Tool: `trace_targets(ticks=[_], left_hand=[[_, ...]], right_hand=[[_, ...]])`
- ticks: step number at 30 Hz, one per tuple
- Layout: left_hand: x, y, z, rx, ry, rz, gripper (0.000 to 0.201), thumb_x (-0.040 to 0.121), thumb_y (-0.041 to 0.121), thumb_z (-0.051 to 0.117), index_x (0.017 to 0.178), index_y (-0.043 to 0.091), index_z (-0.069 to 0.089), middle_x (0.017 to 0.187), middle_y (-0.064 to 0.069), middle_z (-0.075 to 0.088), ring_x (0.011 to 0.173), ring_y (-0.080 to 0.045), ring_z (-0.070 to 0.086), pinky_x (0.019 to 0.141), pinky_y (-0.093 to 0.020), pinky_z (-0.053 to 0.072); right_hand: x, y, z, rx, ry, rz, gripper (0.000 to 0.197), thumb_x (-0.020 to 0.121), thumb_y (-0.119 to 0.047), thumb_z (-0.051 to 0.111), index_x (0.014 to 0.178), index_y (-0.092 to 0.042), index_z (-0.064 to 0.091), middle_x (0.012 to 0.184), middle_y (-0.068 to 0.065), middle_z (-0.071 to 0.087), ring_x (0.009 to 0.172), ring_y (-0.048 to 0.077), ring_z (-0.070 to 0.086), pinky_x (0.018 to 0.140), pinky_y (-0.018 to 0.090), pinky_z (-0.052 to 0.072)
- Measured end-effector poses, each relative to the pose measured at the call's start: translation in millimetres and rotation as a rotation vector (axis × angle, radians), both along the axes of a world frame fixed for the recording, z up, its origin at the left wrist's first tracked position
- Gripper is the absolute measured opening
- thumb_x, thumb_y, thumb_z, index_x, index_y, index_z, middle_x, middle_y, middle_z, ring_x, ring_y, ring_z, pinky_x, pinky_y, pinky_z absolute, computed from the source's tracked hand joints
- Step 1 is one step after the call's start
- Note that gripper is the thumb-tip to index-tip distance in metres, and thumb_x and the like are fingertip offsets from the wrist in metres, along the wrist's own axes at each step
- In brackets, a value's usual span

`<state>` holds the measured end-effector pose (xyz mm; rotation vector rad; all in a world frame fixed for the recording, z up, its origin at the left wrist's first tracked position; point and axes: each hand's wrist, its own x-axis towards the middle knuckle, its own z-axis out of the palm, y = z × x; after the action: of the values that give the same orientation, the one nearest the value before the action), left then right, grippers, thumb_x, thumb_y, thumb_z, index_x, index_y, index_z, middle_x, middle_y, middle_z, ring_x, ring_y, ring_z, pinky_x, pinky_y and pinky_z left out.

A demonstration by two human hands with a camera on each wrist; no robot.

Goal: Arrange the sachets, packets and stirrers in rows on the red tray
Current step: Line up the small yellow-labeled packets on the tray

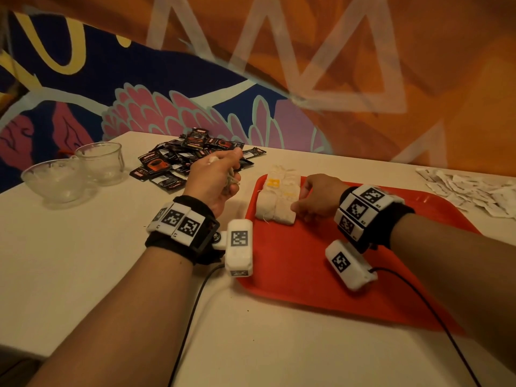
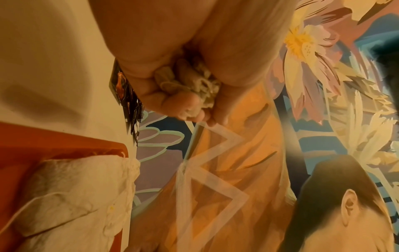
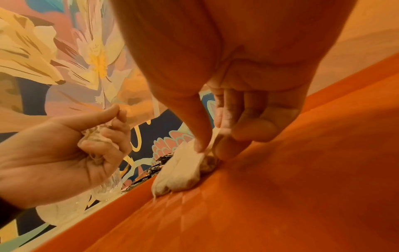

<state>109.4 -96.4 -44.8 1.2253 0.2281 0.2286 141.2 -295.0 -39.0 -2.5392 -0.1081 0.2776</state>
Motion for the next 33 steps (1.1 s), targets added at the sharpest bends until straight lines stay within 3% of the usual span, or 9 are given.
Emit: trace_targets(ticks=[3, 5, 7, 10, 16, 20, 23, 28, 33], left_hand=[[0.9, 1.0, -0.4, -0.042, 0.000, -0.058, 0.020, 0.096, 0.033, 0.064, 0.097, 0.013, 0.067, 0.075, 0.002, 0.055, 0.054, -0.007, 0.049, 0.041, -0.017, 0.035], [0.7, 0.6, -0.2, -0.082, 0.019, -0.133, 0.035, 0.097, 0.045, 0.057, 0.098, 0.012, 0.066, 0.071, 0.003, 0.054, 0.052, -0.007, 0.048, 0.037, -0.016, 0.031], [-0.6, -1.1, 1.1, -0.120, 0.040, -0.216, 0.047, 0.097, 0.056, 0.048, 0.093, 0.011, 0.063, 0.068, 0.002, 0.052, 0.052, -0.008, 0.046, 0.034, -0.015, 0.027], [-3.7, -6.9, 4.0, -0.162, 0.062, -0.314, 0.053, 0.097, 0.061, 0.042, 0.082, 0.012, 0.057, 0.067, -0.001, 0.048, 0.055, -0.011, 0.044, 0.032, -0.015, 0.026], [-9.2, -19.1, 5.6, -0.061, 0.034, -0.364, 0.041, 0.099, 0.050, 0.049, 0.092, 0.010, 0.055, 0.067, -0.009, 0.055, 0.042, -0.009, 0.047, 0.032, -0.015, 0.028], [-12.9, -26.8, 5.7, 0.013, -0.009, -0.392, 0.038, 0.101, 0.043, 0.049, 0.108, 0.007, 0.058, 0.069, -0.008, 0.058, 0.049, -0.011, 0.053, 0.033, -0.016, 0.032], [-15.4, -30.8, 6.6, 0.030, -0.040, -0.393, 0.039, 0.102, 0.038, 0.048, 0.122, 0.005, 0.055, 0.071, -0.010, 0.060, 0.049, -0.012, 0.058, 0.032, -0.016, 0.032], [-15.1, -29.0, 7.0, 0.040, -0.058, -0.401, 0.029, 0.102, 0.024, 0.050, 0.124, 0.007, 0.058, 0.087, -0.010, 0.065, 0.063, -0.017, 0.063, 0.032, -0.015, 0.032], [-12.2, -24.4, 4.8, 0.098, -0.051, -0.329, 0.019, 0.095, 0.016, 0.062, 0.113, 0.017, 0.063, 0.085, -0.006, 0.068, 0.057, -0.012, 0.060, 0.032, -0.015, 0.030]], right_hand=[[3.2, -1.1, 4.8, -0.072, -0.084, 0.025, 0.033, 0.078, -0.036, 0.081, 0.089, -0.020, 0.055, 0.088, 0.002, 0.072, 0.087, 0.020, 0.069, 0.081, 0.038, 0.057], [1.6, -0.7, 11.8, -0.058, -0.157, 0.052, 0.032, 0.082, -0.040, 0.078, 0.088, -0.022, 0.053, 0.085, 0.000, 0.071, 0.081, 0.016, 0.069, 0.073, 0.034, 0.056], [-3.4, 1.7, 19.2, 0.013, -0.226, 0.089, 0.028, 0.085, -0.040, 0.074, 0.088, -0.023, 0.053, 0.079, -0.004, 0.072, 0.070, 0.010, 0.068, 0.064, 0.028, 0.050], [-15.7, 9.3, 27.3, 0.176, -0.318, 0.177, 0.022, 0.086, -0.035, 0.074, 0.090, -0.022, 0.057, 0.076, -0.004, 0.072, 0.067, 0.009, 0.069, 0.066, 0.027, 0.053], [-30.1, 21.4, 30.6, 0.296, -0.433, 0.280, 0.010, 0.084, -0.034, 0.076, 0.082, -0.028, 0.069, 0.079, -0.007, 0.070, 0.076, 0.009, 0.066, 0.073, 0.029, 0.054], [-27.8, 22.1, 23.1, 0.336, -0.412, 0.211, 0.010, 0.081, -0.033, 0.078, 0.076, -0.027, 0.071, 0.076, -0.008, 0.069, 0.078, 0.008, 0.065, 0.070, 0.023, 0.049], [-25.7, 19.7, 19.3, 0.370, -0.407, 0.183, 0.011, 0.080, -0.023, 0.078, 0.074, -0.028, 0.070, 0.074, -0.010, 0.070, 0.078, 0.006, 0.065, 0.071, 0.022, 0.048], [-19.6, 12.5, 22.2, 0.540, -0.333, 0.131, 0.016, 0.083, -0.015, 0.076, 0.071, -0.023, 0.068, 0.068, -0.004, 0.068, 0.067, 0.011, 0.066, 0.056, 0.026, 0.046], [-20.8, 9.7, 24.8, 0.626, -0.291, 0.106, 0.011, 0.084, -0.006, 0.071, 0.082, -0.015, 0.065, 0.063, 0.003, 0.070, 0.064, 0.015, 0.070, 0.054, 0.028, 0.047]])
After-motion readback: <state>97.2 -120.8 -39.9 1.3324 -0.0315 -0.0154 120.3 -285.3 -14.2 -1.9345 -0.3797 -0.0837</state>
